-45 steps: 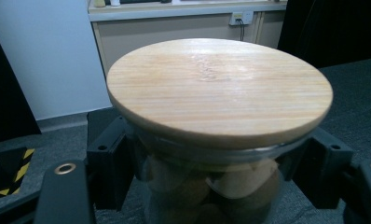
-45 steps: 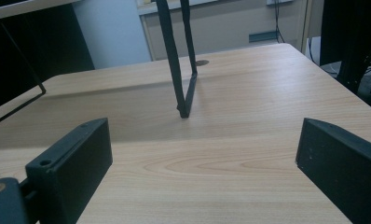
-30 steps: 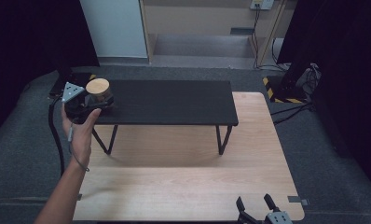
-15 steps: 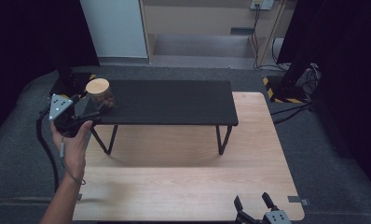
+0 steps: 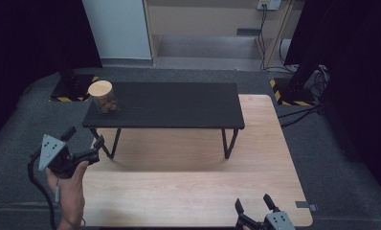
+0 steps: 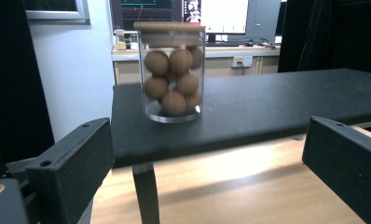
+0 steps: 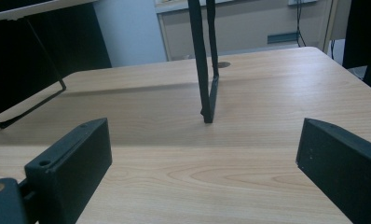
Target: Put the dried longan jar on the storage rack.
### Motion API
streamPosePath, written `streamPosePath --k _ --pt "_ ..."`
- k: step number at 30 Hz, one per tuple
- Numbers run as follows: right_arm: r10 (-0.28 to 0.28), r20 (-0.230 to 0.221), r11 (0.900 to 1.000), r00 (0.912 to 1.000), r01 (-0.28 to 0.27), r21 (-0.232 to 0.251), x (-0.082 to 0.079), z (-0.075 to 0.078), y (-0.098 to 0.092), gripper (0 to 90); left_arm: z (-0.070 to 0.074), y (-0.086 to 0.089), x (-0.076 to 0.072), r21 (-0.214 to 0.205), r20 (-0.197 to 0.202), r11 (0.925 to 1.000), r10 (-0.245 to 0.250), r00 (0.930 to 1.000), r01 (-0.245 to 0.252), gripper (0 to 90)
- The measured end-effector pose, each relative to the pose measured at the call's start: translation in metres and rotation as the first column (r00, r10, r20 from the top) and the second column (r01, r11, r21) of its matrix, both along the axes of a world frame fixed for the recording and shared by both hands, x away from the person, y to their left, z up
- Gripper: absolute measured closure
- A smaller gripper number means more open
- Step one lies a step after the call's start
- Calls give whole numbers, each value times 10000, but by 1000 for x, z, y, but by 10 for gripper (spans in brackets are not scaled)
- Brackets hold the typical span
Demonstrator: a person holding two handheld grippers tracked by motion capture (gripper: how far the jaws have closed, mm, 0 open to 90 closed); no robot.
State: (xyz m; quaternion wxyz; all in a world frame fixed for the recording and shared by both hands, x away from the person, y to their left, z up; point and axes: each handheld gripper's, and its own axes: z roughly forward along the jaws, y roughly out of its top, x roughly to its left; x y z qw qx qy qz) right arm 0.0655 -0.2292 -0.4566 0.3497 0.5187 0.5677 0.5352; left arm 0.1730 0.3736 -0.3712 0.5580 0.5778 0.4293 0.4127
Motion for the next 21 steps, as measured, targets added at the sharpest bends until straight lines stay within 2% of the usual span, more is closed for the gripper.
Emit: streamPosePath --k 4,7,10,15,18,21 --pt "105 -8 9999 9999 -105 -3 2 0 2 33 -17 0 -20 -102 -151 9999 -31 9999 29 10" --pt "120 -8 9999 9999 -120 4 3 0 2 33 -31 -2 -34 -5 -211 10000 68 9998 -68 15" --pt "159 -5 9999 9999 -159 -18 4 0 3 33 -42 -5 -46 269 -415 9995 199 9989 -188 16" --pt "190 -9 9998 9998 -190 23 4 -1 3 33 -60 -5 -65 80 -711 9995 302 9970 -297 17" --pt "210 0 9998 9998 -210 34 5 -1 4 32 -70 -6 -72 -115 -834 9994 328 9960 -339 17" --pt "267 -15 9996 9996 -267 48 6 -2 6 32 -78 -8 -76 -114 -948 9992 371 9948 -384 18"
